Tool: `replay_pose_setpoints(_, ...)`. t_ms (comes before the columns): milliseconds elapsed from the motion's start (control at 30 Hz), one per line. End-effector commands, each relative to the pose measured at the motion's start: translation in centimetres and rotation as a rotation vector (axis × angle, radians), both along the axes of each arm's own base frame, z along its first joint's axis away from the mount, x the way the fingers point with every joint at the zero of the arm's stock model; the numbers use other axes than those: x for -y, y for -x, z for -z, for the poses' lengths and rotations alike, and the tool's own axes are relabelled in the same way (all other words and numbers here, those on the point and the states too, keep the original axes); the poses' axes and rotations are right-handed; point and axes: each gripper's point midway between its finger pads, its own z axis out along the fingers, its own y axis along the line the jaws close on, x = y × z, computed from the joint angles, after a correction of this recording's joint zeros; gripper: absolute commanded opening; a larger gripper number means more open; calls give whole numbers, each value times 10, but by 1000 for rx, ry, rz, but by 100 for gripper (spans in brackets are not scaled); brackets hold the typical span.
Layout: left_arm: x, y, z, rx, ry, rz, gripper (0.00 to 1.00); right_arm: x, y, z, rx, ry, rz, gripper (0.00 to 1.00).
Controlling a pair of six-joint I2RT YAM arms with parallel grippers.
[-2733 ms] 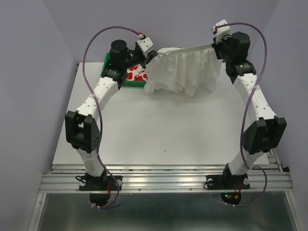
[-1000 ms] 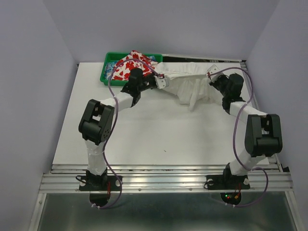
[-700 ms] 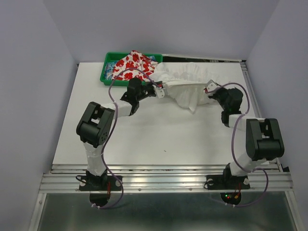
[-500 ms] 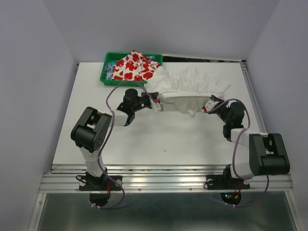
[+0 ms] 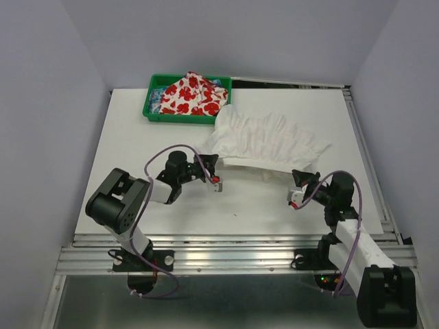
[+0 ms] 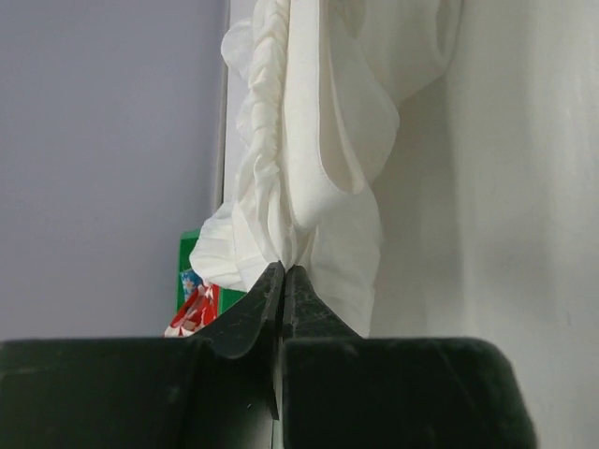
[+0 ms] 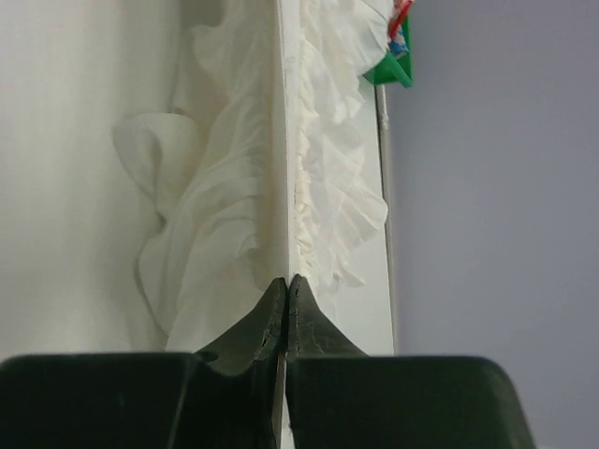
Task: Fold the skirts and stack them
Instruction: Flatten the skirt out
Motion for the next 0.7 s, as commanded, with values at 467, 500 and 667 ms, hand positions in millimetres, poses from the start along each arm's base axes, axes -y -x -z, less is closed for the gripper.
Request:
replay_pose_setpoints(467,-46,61,15,-138,-177,-12,81,-24,69,29,-213,85,-266,100)
replay_pose_setpoints(500,-47,62,12,-197,-147,-35,81,-22,66,22,-265,39,-218,100)
replay_pose_setpoints(667,-39,58,-45,-444,69,-146,79,5,19,-57,-246,-85,48,100)
